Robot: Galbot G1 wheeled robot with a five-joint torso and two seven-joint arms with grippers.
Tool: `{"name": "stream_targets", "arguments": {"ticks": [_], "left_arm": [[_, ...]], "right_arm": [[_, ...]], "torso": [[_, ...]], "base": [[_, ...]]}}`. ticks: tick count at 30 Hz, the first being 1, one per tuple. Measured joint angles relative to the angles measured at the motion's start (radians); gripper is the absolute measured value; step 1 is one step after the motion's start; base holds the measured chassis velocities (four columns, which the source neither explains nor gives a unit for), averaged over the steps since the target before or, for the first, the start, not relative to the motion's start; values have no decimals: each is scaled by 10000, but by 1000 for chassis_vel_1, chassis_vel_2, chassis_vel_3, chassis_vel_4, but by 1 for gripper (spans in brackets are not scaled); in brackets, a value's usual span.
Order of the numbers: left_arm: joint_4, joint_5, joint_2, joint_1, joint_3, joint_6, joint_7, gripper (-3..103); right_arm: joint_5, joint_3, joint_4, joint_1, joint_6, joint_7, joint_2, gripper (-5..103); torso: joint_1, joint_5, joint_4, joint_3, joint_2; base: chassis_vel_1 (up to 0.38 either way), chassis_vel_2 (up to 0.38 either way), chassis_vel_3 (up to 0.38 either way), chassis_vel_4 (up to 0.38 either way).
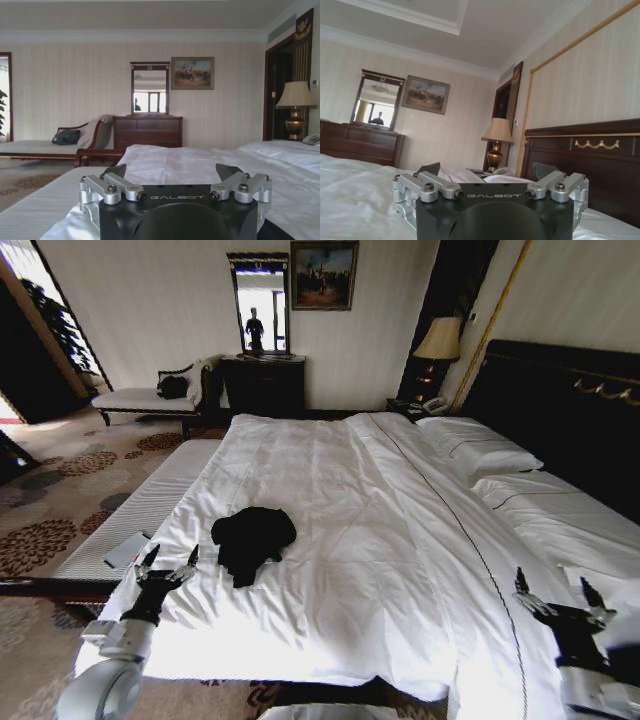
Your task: Fold the clothes on the bed.
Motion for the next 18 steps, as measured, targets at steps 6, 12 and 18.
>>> {"name": "stream_targets", "arguments": {"ticks": [6, 12, 18], "left_arm": [[-163, 156, -21, 267, 64, -95, 1, 100], [-263, 306, -134, 476, 141, -195, 1, 100], [-335, 170, -183, 500, 133, -196, 0, 100]], "right_arm": [[-382, -840, 650, 144, -509, 165, -14, 100], [-348, -1415, 735, 413, -1212, 416, -1, 100], [-402, -1559, 482, 426, -1789, 725, -103, 100]], "torso": [[1, -1, 0, 0, 0], [1, 1, 0, 0, 0], [0, 2, -1, 0, 0]], "base": [[0, 0, 0, 0], [0, 0, 0, 0], [0, 0, 0, 0]]}}
